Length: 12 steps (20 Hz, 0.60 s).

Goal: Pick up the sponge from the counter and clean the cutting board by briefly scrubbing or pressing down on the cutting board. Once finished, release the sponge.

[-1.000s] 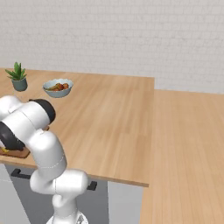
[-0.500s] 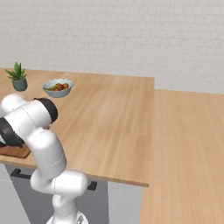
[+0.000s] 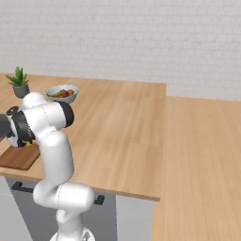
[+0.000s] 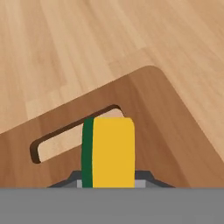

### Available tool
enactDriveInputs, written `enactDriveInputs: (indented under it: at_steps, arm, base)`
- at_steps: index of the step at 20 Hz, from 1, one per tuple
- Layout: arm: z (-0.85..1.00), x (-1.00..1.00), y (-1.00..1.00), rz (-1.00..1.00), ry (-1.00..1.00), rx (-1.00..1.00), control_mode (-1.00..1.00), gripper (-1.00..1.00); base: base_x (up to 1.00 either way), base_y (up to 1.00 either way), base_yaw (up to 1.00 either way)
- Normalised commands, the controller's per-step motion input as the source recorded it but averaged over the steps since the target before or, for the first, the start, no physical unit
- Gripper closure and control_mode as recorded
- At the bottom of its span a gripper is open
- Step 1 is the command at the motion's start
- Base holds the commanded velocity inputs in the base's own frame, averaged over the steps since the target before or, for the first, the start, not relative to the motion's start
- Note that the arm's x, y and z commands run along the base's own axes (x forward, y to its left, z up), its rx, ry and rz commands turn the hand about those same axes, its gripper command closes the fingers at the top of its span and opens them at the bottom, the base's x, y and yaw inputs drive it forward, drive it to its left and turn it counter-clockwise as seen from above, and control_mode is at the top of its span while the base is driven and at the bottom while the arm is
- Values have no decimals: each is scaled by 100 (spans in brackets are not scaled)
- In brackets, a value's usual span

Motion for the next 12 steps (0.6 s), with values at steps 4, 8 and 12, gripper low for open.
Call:
enactDriveInputs:
  at_steps: [4,8,12]
  arm:
    - [-13,4,1,0,0,-2,-100,100]
    - [-40,-68,5,0,0,-5,-100,100]
    - [-35,-100,-1,0,0,0,-100,100]
  base:
    - [0,0,0]
    - [0,0,0]
    - [0,0,0]
